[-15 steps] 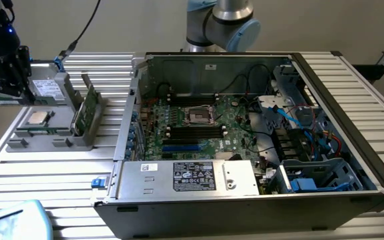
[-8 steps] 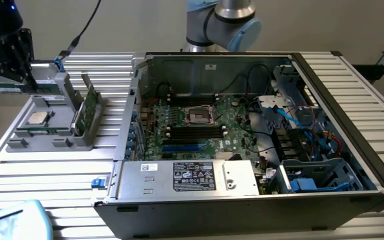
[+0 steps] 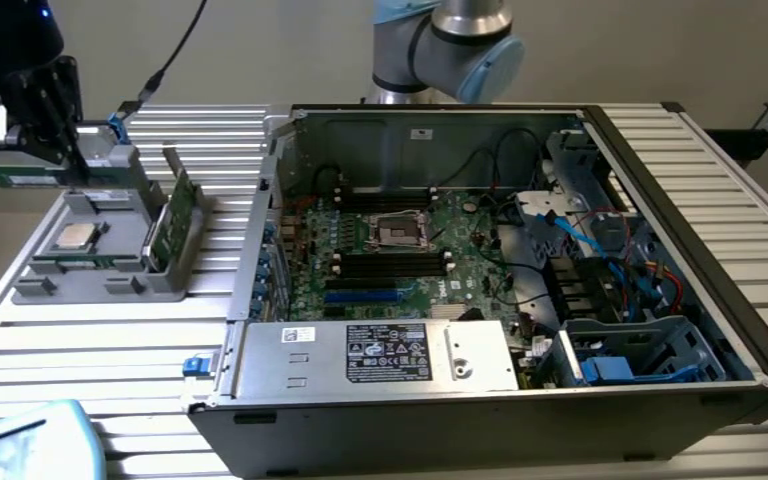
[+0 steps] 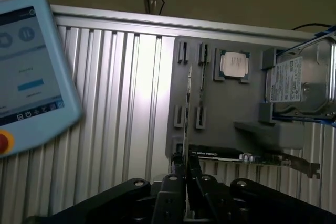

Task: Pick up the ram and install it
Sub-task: 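Pick up the ram and move it above insertion slot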

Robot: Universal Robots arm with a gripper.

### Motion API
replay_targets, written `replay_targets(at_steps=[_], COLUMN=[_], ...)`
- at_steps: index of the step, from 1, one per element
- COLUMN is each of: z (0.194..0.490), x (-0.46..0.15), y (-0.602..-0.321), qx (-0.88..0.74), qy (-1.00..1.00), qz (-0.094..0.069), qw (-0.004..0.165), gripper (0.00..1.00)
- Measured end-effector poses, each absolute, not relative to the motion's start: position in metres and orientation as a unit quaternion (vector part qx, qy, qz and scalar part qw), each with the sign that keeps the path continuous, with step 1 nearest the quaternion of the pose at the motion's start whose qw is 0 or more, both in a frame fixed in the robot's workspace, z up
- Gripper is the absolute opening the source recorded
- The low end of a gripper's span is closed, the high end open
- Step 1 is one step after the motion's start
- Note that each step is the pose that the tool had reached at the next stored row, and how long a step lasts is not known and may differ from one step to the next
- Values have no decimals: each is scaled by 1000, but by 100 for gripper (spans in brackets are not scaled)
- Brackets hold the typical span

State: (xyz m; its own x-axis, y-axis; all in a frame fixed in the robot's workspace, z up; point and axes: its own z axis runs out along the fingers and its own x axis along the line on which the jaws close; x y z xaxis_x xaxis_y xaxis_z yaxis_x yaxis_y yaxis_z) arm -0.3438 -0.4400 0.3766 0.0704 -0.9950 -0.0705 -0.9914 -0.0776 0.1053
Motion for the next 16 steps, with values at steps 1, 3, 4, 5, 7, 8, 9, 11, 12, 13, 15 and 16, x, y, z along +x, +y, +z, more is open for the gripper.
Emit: replay_targets(at_steps=[1,3,4,5,7,8,9,11,12,13,15,16], z=[377,377,377,377,378,379,381,385,387,389,393,395], x=[-342,-338,-336,-333,-328,-326,-324,-321,-320,-317,-312,-310], y=[-440,-441,-442,-443,-445,-446,-447,-449,-449,-450,-452,-452], qx=[732,733,733,733,734,734,734,735,735,736,736,737], qy=[-678,-677,-677,-677,-677,-676,-676,-675,-674,-674,-673,-673], qz=[-62,-61,-61,-61,-62,-62,-64,-67,-68,-69,-70,-70], qw=[15,14,14,14,14,14,12,9,8,7,6,5], gripper=[14,14,14,14,14,14,14,14,14,14,14,14])
